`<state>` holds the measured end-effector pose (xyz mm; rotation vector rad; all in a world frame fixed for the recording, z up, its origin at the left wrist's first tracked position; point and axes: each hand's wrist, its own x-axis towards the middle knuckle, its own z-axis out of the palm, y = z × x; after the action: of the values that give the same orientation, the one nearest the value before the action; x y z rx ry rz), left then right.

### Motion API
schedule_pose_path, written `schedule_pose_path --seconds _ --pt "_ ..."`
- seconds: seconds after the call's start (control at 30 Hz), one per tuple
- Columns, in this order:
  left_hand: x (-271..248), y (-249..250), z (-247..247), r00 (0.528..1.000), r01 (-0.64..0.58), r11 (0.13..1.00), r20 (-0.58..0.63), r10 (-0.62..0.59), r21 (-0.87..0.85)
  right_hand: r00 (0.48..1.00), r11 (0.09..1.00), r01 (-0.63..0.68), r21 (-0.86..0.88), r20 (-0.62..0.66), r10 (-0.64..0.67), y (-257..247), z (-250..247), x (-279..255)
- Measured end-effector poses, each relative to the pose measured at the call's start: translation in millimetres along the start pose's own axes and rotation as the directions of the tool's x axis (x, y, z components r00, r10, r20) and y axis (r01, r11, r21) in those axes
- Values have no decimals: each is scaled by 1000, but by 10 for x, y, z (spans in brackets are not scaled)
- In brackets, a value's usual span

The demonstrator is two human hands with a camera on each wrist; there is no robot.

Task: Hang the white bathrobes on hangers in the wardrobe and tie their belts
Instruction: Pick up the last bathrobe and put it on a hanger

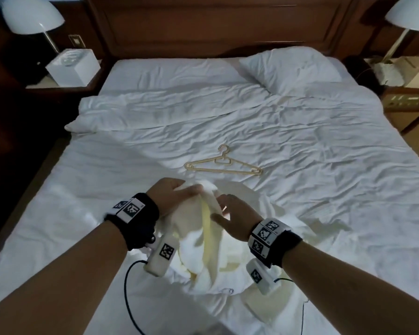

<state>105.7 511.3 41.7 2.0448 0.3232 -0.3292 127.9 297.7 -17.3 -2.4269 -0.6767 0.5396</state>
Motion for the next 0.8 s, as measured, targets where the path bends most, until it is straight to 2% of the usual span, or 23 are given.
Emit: schedule_pose_path --seconds 0.07,0.13,0.17,0.2,0.27,0.3,0.33,0.4,0.47,0.53,0.63,0.73,0.8 --pt "255 -128 -96 997 -40 990 -65 49 138 999 999 -34 -39 -7 34 92 -25 266" --pt "516 -307 -205 987 -65 932 -116 113 356 995 995 -100 -28 -32 99 272 -71 565" --pt "633 -407 -231 985 -95 873 -82 153 478 991 991 -128 -24 -52 127 379 -91 712" --pt "689 -477 -238 985 -137 786 0 172 603 988 989 -148 -22 -55 146 473 -98 810" --pt "934 -615 -236 973 -227 613 207 104 757 986 986 -163 -31 26 164 700 -71 1179" --pt "1065 -713 -241 961 -257 571 268 66 780 981 986 -157 -58 105 163 805 -41 1358" --pt "1172 -778 -251 957 -261 576 284 51 775 969 984 -151 -97 181 167 910 -16 1534" --pt "1337 -889 -276 982 -177 699 176 75 693 940 971 -164 -172 272 206 1138 -5 1855" --pt "1431 -966 -304 996 -67 818 -13 91 571 920 939 -192 -284 280 273 1408 -20 2139" --pt "1523 -1039 -335 988 37 874 -148 41 485 906 876 -214 -432 248 344 1705 -23 2406" --pt "1645 -1171 -403 970 39 870 -226 84 492 886 800 -225 -557 225 405 2114 45 2729" --pt "1717 -1231 -418 960 139 801 -279 37 583 872 764 -211 -610 235 429 2427 123 2933" --pt "1724 -1249 -380 961 124 845 -276 28 521 861 740 -184 -647 258 439 2530 187 3005"
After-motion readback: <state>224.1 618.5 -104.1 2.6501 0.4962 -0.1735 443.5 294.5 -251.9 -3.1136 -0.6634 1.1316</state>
